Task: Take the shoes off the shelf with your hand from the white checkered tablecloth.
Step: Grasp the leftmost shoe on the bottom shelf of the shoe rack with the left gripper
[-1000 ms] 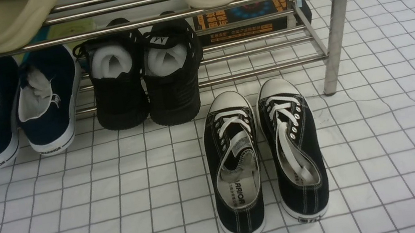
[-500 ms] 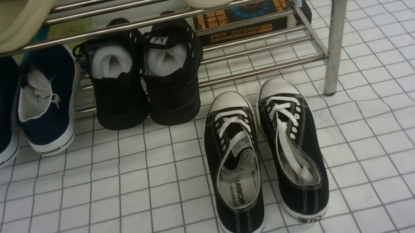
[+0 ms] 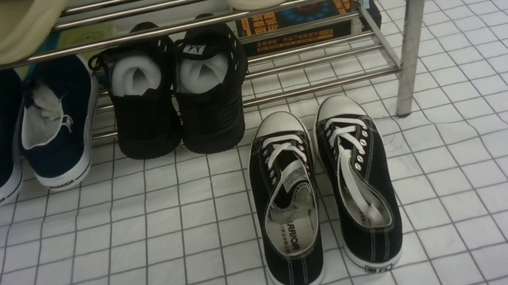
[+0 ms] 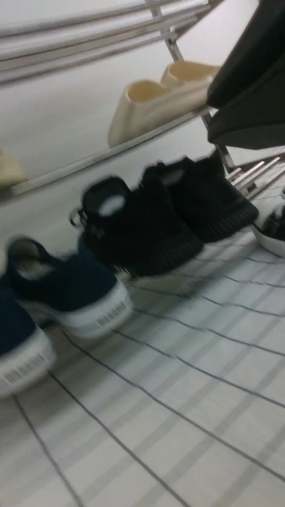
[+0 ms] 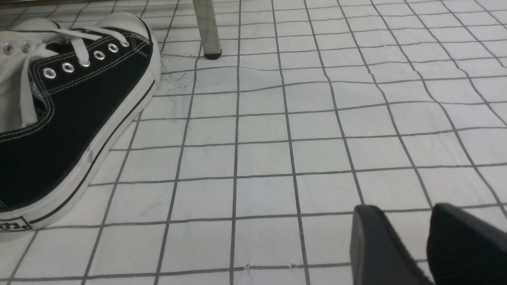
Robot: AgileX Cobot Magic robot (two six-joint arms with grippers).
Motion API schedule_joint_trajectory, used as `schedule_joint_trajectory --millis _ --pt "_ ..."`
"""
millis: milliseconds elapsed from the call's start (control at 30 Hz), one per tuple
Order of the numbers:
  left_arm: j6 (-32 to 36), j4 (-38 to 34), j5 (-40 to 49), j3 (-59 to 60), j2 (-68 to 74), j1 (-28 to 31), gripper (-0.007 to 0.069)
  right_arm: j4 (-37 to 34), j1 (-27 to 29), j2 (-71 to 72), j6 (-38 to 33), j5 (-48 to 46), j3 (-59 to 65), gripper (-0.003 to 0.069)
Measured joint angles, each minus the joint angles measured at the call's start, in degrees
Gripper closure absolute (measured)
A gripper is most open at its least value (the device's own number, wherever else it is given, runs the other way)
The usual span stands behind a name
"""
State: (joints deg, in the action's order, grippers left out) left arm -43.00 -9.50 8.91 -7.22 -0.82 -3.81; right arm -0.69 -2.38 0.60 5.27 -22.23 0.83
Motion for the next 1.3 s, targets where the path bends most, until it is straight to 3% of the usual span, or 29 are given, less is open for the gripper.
schedule_joint_trajectory --millis 67,200,267,300,367,467,600,800,900,1067,1167,1300 --pt "4.12 3.41 4.53 -6.02 0.39 0.0 0.0617 0.0 0.0 0.0 0.0 0.0 0.0 0.0431" --pt "5.12 5.49 17.6 -11.2 5.74 0.0 0.0623 0.0 0.0 0.0 0.0 0.0 0.0 0.0427" --pt "5.12 5.77 33.13 -12.12 14.81 0.0 0.0623 0.0 0.0 0.0 0.0 0.0 0.0 0.0424" --pt "5.12 5.77 33.13 -12.12 14.81 0.0 0.0623 0.0 0.0 0.0 0.0 0.0 0.0 0.0424" --pt "4.99 5.66 42.33 -12.47 23.82 0.0 0.0623 0.0 0.0 0.0 0.0 0.0 0.0 0.0422" --pt "6.3 5.53 44.57 -14.79 30.96 0.0 0.0623 0.0 0.0 0.0 0.0 0.0 0.0 0.0421" --pt "13.72 7.4 43.56 -24.87 40.73 0.0 0.0623 0.0 0.0 0.0 0.0 0.0 0.0 0.0421" --pt "16.25 17.96 48.9 -39.22 57.07 0.0 0.0623 0.0 0.0 0.0 0.0 0.0 0.0 0.042" --pt "16.82 26.81 53.55 -47.38 69.34 0.0 0.0622 0.0 0.0 0.0 0.0 0.0 0.0 0.042" --pt "20.53 33.37 58.7 -54.16 77.81 0.43 0.0615 0.0 0.0 0.0 0.0 0.0 0.0 0.042" --pt "23.22 32.85 58.08 -56.09 78.4 3.3 0.0613 0.0 0.11 0.0 0.0 0.0 0.0 0.042" --pt "25.94 26.72 54.58 -56.94 79.15 14.33 0.0613 0.0 0.1 0.0 0.0 0.0 0.0 0.042"
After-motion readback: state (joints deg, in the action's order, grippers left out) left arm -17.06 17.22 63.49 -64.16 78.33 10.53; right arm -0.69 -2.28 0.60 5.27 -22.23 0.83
